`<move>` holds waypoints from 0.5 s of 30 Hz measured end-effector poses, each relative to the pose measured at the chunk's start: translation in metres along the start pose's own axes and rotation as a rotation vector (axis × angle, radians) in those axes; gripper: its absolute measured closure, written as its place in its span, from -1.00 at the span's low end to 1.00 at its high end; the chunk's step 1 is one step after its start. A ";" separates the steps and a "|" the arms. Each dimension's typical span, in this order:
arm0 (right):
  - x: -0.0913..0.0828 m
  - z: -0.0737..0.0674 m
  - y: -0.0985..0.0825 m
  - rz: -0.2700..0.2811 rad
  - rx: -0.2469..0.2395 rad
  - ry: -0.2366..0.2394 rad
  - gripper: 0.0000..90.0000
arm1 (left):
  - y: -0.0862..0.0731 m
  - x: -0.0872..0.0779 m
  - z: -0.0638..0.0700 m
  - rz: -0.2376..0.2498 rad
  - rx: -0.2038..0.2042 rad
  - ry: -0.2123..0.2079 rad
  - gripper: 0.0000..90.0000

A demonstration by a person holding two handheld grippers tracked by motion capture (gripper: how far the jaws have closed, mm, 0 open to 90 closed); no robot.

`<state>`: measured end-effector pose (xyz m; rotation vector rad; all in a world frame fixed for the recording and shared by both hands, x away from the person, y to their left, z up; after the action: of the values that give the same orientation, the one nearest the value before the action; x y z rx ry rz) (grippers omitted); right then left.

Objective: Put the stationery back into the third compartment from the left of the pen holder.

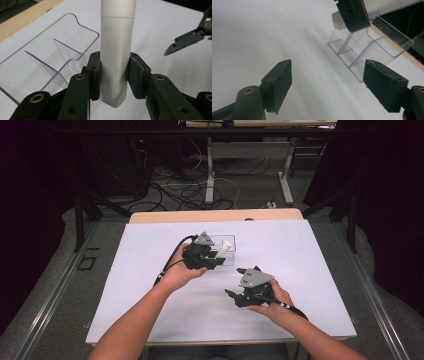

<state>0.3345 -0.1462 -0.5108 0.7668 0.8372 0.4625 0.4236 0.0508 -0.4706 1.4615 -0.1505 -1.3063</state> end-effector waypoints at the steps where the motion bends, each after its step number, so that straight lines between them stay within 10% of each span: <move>1: -0.002 0.001 -0.001 -0.007 0.027 0.001 -0.51 | 0.001 0.000 0.000 0.014 -0.007 0.002 0.47; 15: -0.026 0.020 -0.028 -0.008 0.207 -0.105 -0.55 | 0.016 0.011 0.000 0.160 -0.081 0.055 0.47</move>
<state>0.3370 -0.1888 -0.5111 0.9705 0.7973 0.3284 0.4367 0.0373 -0.4650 1.3867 -0.1730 -1.1290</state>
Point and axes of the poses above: each handheld gripper's, and its own axes: x roughly forward along the jaws, y roughly out of its top, z roughly to its right, the point moved 1 cm from there along x, roughly forward along the jaws, and after that the axes turned 12 degrees about -x, right-handed, at the moved point
